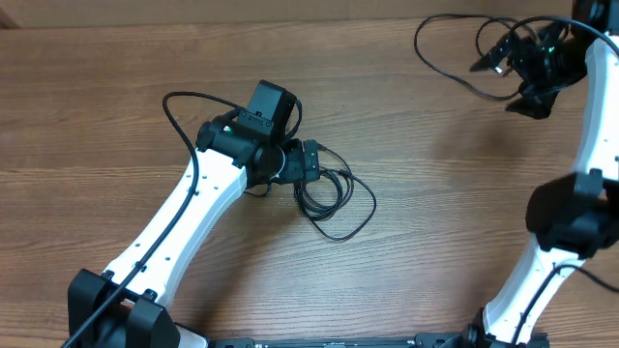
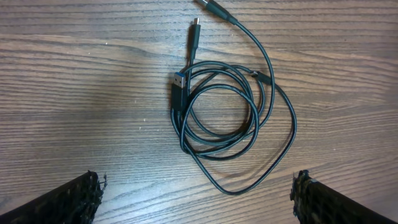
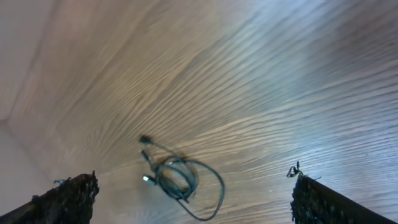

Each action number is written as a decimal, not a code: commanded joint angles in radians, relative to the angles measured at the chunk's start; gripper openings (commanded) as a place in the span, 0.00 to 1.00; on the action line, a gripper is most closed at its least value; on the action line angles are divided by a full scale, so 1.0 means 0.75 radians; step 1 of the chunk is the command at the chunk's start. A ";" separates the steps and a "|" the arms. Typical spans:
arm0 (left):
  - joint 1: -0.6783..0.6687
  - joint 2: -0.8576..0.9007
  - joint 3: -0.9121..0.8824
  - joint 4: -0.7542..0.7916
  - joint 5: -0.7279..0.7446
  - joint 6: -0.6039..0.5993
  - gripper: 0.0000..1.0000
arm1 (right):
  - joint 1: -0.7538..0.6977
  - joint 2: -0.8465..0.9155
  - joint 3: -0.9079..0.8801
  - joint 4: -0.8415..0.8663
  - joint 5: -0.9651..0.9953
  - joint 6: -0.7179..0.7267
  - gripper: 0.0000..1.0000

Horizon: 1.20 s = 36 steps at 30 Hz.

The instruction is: Untangle cables

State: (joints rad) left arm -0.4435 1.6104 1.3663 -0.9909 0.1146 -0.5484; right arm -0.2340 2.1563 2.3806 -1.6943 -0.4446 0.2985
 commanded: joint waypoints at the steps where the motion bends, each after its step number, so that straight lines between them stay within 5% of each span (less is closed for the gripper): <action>1: 0.007 -0.001 -0.003 0.002 -0.019 -0.008 0.99 | 0.128 -0.108 0.014 0.000 0.005 -0.025 1.00; 13: 0.007 -0.001 -0.003 0.002 -0.028 -0.008 1.00 | 0.570 -0.189 -0.018 0.001 0.347 -0.019 1.00; 30: 0.005 0.000 -0.004 0.013 0.087 -0.090 1.00 | 0.725 -0.187 -0.463 0.231 0.217 -0.016 1.00; 36: 0.009 0.000 -0.004 -0.157 -0.106 -0.120 1.00 | 0.748 -0.186 -0.639 0.410 0.217 -0.014 1.00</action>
State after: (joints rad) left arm -0.4435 1.6104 1.3663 -1.0595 0.1310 -0.6006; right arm 0.3267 2.0579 1.9457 -1.4200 -0.2703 0.2874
